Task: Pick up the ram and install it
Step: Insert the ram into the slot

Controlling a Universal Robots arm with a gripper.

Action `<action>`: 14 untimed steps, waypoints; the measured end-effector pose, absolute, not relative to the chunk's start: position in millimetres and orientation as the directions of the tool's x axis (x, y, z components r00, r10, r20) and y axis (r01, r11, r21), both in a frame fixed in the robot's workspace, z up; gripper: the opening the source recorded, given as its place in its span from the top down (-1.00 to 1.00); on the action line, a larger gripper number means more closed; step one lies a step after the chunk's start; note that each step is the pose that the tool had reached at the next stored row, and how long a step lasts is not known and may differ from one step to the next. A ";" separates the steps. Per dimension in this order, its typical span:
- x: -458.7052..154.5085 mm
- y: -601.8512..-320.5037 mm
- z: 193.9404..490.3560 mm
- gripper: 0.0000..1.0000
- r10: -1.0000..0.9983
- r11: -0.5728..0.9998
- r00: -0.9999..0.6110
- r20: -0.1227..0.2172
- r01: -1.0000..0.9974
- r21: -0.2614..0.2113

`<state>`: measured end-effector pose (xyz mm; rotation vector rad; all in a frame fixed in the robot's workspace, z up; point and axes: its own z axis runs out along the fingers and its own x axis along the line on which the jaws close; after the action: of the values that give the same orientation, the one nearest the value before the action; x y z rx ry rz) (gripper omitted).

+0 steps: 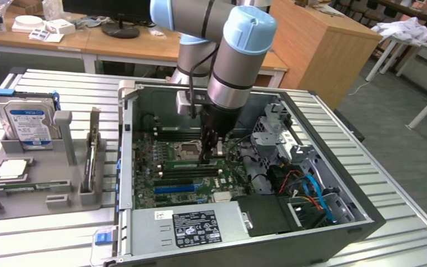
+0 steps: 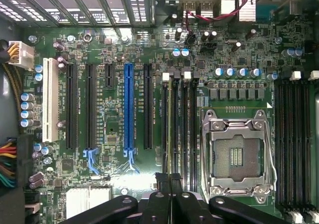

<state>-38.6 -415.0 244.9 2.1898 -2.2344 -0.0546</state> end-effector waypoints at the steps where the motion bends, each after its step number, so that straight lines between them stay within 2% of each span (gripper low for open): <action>1: -38.6 -415.0 244.5 0.76 -1.000 0.020 -0.020 -0.015 -0.999 0.034; 14: -38.6 -415.0 240.6 0.76 -1.000 0.020 -0.020 -0.015 -0.999 0.034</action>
<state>-38.6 -415.0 240.6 2.1897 -2.2344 -0.0545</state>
